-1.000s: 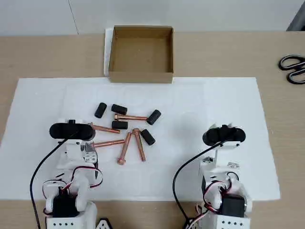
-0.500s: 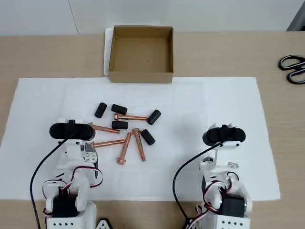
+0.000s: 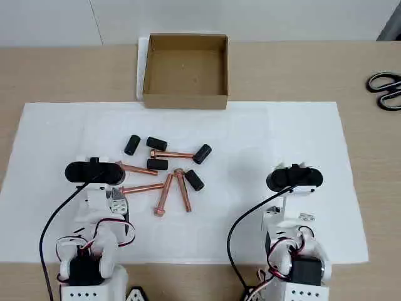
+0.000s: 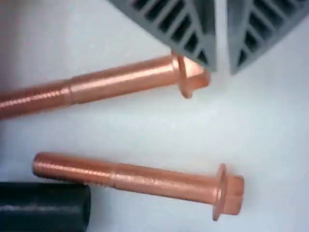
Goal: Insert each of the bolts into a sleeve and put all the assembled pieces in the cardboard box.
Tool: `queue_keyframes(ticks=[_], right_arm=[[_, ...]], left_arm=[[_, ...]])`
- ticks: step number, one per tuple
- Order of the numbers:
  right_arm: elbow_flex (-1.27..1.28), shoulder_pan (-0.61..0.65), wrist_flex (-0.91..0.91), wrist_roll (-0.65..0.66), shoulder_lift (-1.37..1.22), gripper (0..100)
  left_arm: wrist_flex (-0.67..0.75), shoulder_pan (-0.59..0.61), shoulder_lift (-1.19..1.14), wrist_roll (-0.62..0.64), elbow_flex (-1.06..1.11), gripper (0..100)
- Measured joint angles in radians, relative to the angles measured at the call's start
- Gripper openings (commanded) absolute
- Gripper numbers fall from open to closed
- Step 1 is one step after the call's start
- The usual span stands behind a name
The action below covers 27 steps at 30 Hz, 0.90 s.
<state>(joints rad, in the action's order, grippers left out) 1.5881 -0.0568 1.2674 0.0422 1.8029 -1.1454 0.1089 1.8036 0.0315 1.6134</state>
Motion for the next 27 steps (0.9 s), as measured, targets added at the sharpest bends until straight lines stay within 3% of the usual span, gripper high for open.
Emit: queue_keyframes(ticks=[16, 27], right_arm=[[0.0, 0.0, 0.0, 0.0, 0.0, 0.6], [0.028, 0.015, -0.104, 0.0, 0.0, 0.7]], left_arm=[[0.0, 0.0, 0.0, 0.0, 0.0, 1], [0.0, 0.0, 0.0, 0.0, 0.0, 1]])
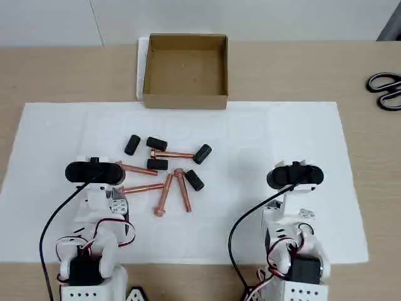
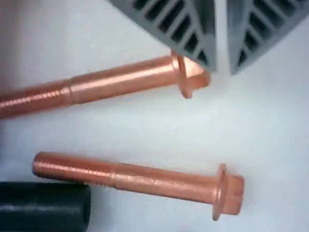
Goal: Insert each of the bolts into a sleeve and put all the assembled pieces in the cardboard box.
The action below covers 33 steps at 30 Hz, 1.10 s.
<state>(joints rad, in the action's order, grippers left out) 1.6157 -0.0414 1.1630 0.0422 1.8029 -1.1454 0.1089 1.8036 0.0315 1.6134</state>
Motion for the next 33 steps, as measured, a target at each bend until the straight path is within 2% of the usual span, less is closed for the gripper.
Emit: queue_keyframes(ticks=[6, 12, 16, 19, 24, 28, 33], right_arm=[[0.023, 0.092, -0.121, 0.0, -0.002, 0.8], [-0.11, 0.118, -0.037, 0.097, -0.005, 0.6], [-0.275, 0.118, 0.032, 0.114, -0.018, 0.5], [-0.377, 0.121, 0.041, 0.118, -0.13, 0.5], [-0.582, 0.123, 0.041, 0.075, -0.462, 0.4], [-0.818, 0.126, 0.06, -0.044, -0.813, 0.8], [-1.171, 0.261, 0.166, -0.226, -1.206, 0.9]], left_arm=[[0.0, -0.014, 0.0, 0.002, 0.0, 1], [0.031, -0.012, 0.0, 0.008, -0.014, 1], [-0.008, 0.054, 0.0, 0.058, -0.161, 1], [-0.009, 0.089, -0.043, 0.066, -0.304, 1], [-0.044, 0.098, -0.331, 0.031, -0.566, 1], [-0.175, 0.098, -0.701, 0.028, -0.832, 1], [-0.365, 0.1, -1.145, 0.029, -1.158, 1]])
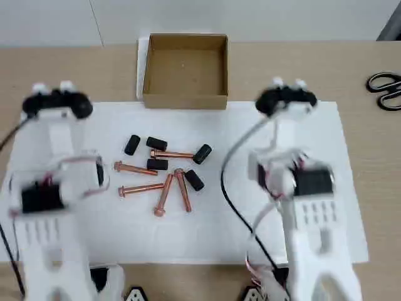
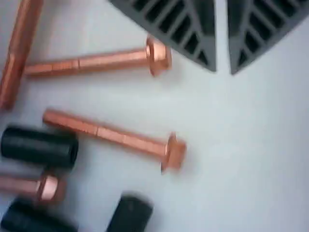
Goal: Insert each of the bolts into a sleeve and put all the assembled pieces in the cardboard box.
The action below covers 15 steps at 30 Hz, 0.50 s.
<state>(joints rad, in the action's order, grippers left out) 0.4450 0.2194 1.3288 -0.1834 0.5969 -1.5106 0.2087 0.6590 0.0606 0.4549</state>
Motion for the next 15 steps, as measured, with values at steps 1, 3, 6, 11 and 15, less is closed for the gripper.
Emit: queue_keyframes(ticks=[1, 3, 6, 11, 15], right_arm=[[-0.071, 0.038, 0.014, -0.021, -0.069, 0.9], [-0.187, 0.107, 0.029, -0.06, -0.192, 0.9], [-0.302, 0.163, 0.032, -0.143, -0.35, 0.9], [-0.413, 0.175, 0.032, -0.27, -0.568, 0.9], [-0.476, 0.193, 0.032, -0.341, -0.667, 7.2]], left_arm=[[-0.037, 0.0, -0.075, -0.002, -0.055, 1], [-0.103, 0.0, -0.206, 0.0, -0.155, 1], [-0.17, 0.0, -0.359, -0.002, -0.264, 1], [-0.187, 0.0, -0.479, 0.048, -0.341, 1], [-0.181, 0.0, -0.497, 0.097, -0.35, 1]])
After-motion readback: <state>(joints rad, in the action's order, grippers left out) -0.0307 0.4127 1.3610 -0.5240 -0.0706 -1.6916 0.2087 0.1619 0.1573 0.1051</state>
